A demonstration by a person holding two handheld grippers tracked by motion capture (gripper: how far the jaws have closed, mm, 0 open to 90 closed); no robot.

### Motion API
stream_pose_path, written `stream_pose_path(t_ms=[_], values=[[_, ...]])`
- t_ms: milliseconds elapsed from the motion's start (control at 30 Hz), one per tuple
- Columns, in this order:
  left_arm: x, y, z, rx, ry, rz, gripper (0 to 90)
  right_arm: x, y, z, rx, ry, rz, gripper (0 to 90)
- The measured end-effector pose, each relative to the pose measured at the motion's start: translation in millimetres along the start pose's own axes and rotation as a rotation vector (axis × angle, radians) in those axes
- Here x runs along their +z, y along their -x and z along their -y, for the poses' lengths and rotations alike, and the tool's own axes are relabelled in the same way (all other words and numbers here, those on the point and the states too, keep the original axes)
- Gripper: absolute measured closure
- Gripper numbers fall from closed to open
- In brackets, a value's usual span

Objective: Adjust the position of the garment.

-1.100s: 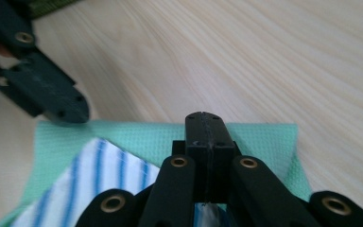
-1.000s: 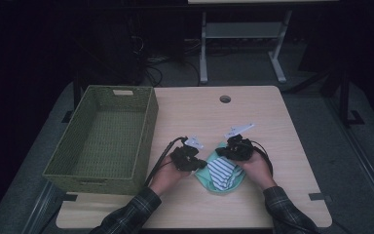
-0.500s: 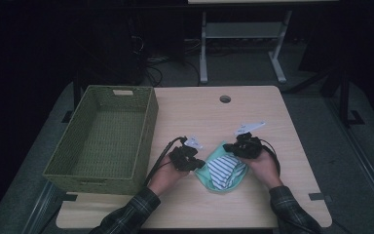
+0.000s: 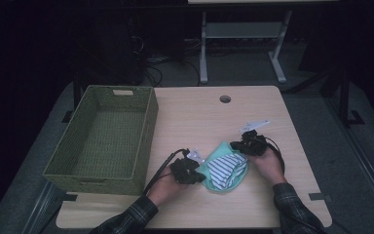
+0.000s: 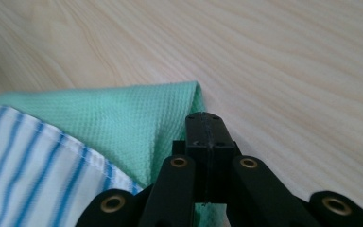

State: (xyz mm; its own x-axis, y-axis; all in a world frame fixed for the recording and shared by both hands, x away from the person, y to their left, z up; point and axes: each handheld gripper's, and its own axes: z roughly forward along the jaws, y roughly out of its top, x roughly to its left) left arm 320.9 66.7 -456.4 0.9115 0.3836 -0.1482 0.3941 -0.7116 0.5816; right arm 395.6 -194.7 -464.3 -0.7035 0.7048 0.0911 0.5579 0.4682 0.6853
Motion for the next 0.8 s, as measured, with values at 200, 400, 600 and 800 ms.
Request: stream_pose_path(t_ms=[200,400,600,800], values=[[0.0,-3.1,-1.8,0.008,-0.008,-0.014,89.6,1.0,0.7,3.3,0.007,-0.011,0.002,89.8],[-0.9,-9.9,-3.7,0.006,-0.014,-0.046,89.7,-5.8,0.9,8.9,0.000,-0.025,0.007,89.9],[-2.9,-19.0,-6.1,0.007,-0.033,-0.081,89.7,-13.3,-1.5,15.6,0.007,-0.038,0.006,89.9],[-2.1,-29.1,-9.5,-0.018,-0.028,-0.117,89.8,-22.4,-6.5,24.9,0.002,-0.044,0.007,89.9]])
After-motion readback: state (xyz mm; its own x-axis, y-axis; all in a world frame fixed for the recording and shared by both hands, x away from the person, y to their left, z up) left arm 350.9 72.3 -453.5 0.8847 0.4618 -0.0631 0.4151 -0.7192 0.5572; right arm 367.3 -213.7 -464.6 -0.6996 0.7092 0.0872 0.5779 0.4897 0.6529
